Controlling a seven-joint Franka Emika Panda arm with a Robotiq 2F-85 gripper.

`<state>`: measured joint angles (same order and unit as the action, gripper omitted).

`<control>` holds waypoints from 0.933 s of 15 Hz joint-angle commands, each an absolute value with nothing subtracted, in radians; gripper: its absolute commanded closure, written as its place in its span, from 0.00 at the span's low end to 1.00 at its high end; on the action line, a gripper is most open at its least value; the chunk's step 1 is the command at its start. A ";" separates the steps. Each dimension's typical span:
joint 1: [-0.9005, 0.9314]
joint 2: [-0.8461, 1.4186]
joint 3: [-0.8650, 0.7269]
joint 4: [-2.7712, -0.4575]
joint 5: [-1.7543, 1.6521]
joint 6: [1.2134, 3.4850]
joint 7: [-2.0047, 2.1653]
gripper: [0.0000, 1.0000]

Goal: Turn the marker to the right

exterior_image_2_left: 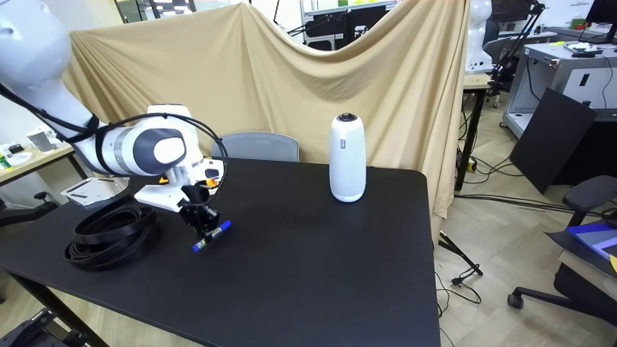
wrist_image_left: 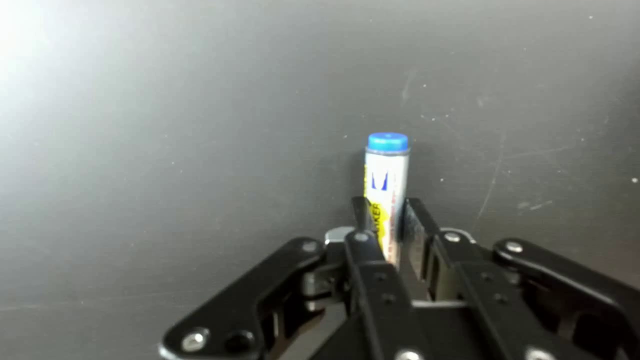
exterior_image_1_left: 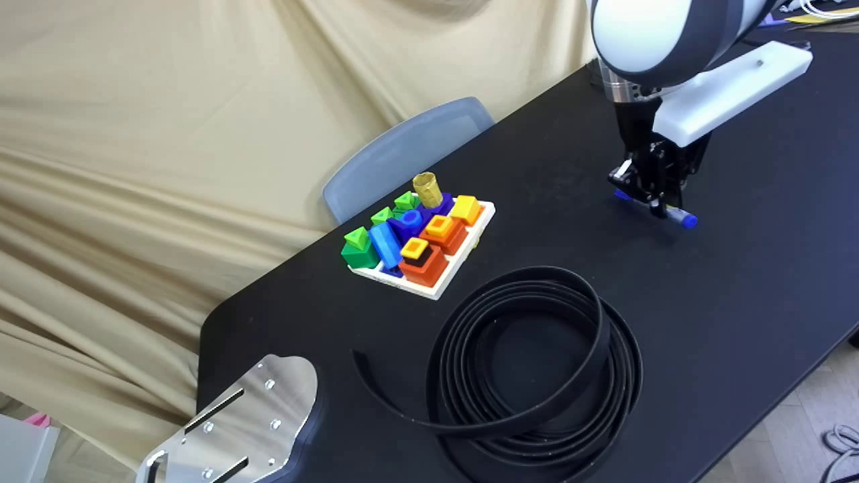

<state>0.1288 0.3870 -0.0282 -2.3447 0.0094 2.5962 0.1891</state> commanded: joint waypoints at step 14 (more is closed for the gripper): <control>0.131 0.416 -0.050 -2.339 0.223 2.700 0.462 0.19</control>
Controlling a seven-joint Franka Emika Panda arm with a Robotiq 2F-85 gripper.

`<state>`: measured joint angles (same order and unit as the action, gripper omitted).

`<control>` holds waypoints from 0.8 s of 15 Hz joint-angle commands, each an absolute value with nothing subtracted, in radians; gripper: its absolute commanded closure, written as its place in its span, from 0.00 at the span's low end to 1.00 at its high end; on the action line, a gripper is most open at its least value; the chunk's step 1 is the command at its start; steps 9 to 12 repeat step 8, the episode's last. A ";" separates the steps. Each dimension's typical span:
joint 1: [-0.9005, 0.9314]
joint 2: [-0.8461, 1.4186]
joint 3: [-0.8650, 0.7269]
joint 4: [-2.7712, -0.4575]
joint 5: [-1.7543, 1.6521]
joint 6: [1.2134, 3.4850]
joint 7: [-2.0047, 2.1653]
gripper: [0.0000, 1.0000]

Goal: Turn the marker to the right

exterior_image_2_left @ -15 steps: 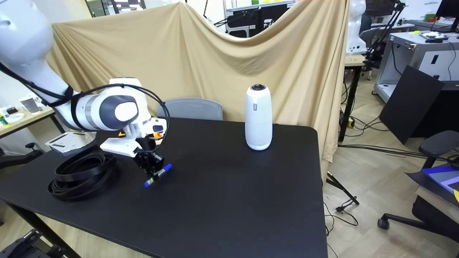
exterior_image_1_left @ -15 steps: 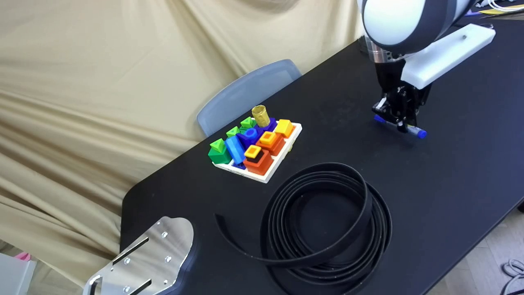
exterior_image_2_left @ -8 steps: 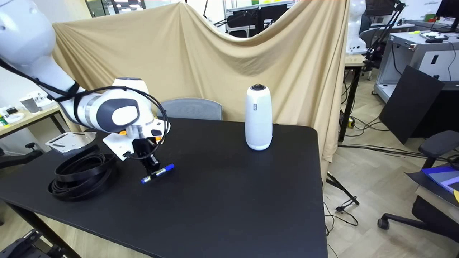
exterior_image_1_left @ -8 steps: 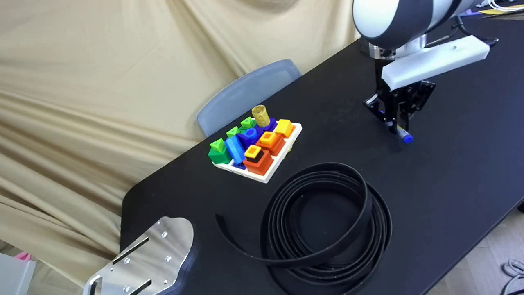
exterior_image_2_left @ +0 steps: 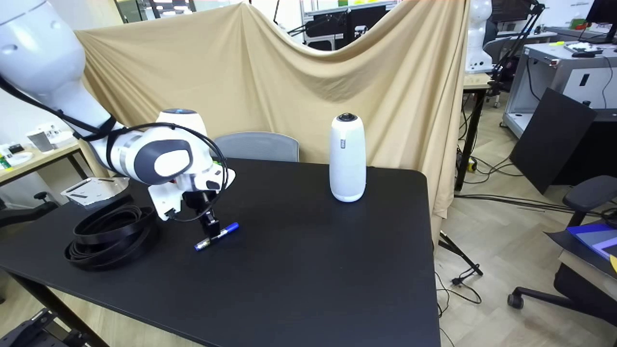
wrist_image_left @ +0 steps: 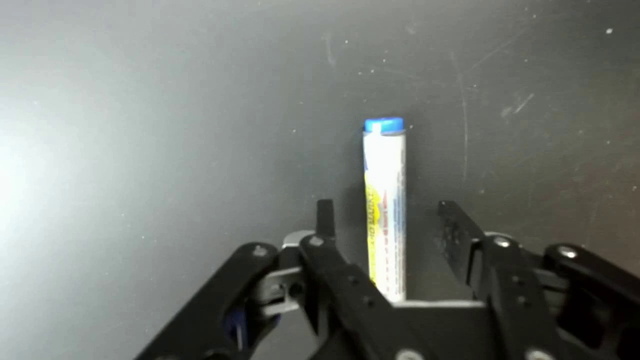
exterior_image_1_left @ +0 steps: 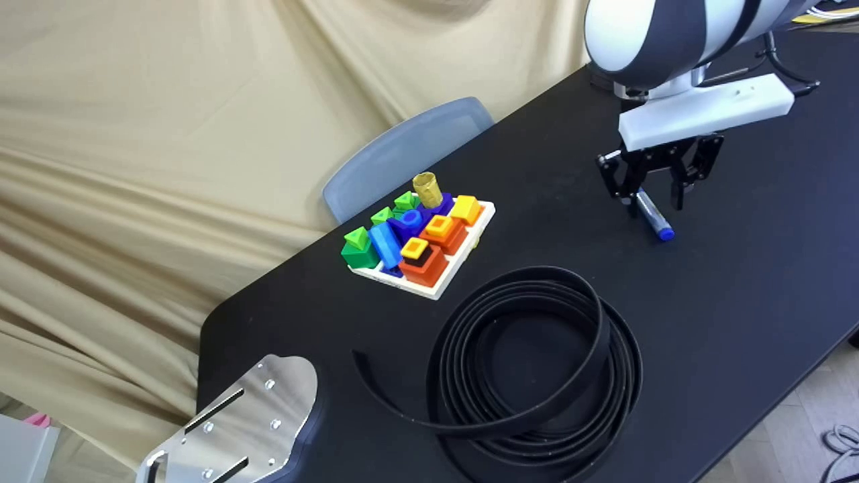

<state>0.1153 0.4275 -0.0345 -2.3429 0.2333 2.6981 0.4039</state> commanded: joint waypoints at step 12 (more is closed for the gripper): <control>0.204 0.288 -0.173 -2.398 -0.014 2.640 0.541 0.00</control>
